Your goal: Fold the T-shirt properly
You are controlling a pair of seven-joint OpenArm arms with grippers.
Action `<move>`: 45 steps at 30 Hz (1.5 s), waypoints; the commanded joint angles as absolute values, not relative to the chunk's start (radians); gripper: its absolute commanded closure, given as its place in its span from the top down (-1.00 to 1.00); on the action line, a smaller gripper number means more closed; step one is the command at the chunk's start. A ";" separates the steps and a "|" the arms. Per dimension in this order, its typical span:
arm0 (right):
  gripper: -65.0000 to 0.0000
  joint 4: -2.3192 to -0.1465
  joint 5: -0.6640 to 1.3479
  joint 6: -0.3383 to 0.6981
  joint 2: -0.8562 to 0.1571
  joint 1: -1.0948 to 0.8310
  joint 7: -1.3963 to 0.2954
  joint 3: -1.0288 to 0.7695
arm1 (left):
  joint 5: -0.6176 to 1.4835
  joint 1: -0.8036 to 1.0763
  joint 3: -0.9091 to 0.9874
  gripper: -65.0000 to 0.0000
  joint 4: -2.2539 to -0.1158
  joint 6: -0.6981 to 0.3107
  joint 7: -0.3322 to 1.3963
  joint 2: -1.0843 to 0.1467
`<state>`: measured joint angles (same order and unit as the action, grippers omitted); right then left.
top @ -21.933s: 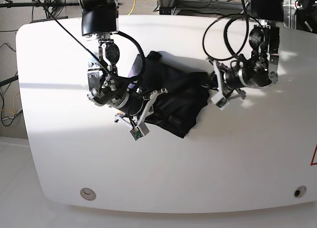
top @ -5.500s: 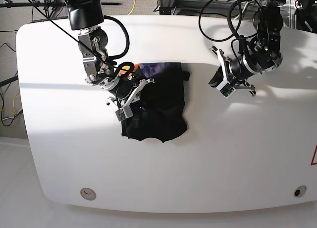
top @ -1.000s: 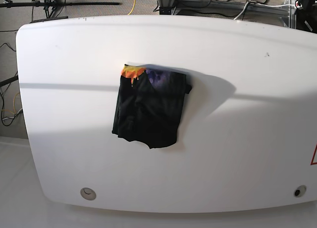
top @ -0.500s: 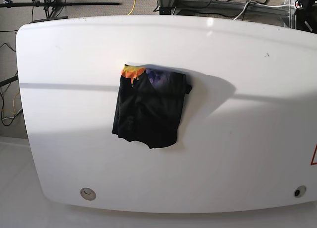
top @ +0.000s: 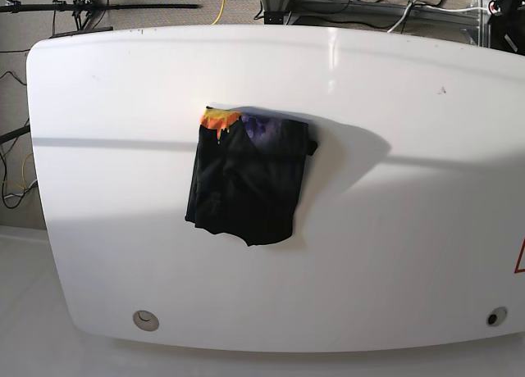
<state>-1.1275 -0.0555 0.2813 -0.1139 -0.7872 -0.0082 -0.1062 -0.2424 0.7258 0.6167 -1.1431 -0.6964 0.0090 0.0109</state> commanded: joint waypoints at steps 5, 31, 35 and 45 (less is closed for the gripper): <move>-1.00 -0.849 -0.034 0.264 -0.138 -0.661 -0.023 -0.105 | -0.283 0.587 0.607 -1.00 -0.809 -0.698 -0.049 -0.003; -1.00 -0.220 -0.005 0.259 -0.136 -0.242 0.056 -0.048 | -0.445 0.231 0.600 -1.00 -0.186 -0.438 -0.141 -0.074; -1.00 -0.213 -0.009 0.252 -0.121 -0.239 0.062 -0.040 | -0.452 0.220 0.602 -1.00 -0.184 -0.431 -0.161 -0.082; -0.97 -0.197 -0.002 0.249 -0.104 -0.183 0.033 -0.041 | -0.449 0.163 0.590 -1.00 -0.170 -0.437 -0.143 -0.054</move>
<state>-0.2024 -0.0029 0.2432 -0.0967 -0.1749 0.0494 -0.0383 -0.4503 0.1513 0.5888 -0.1673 -0.4351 -0.1474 -0.0414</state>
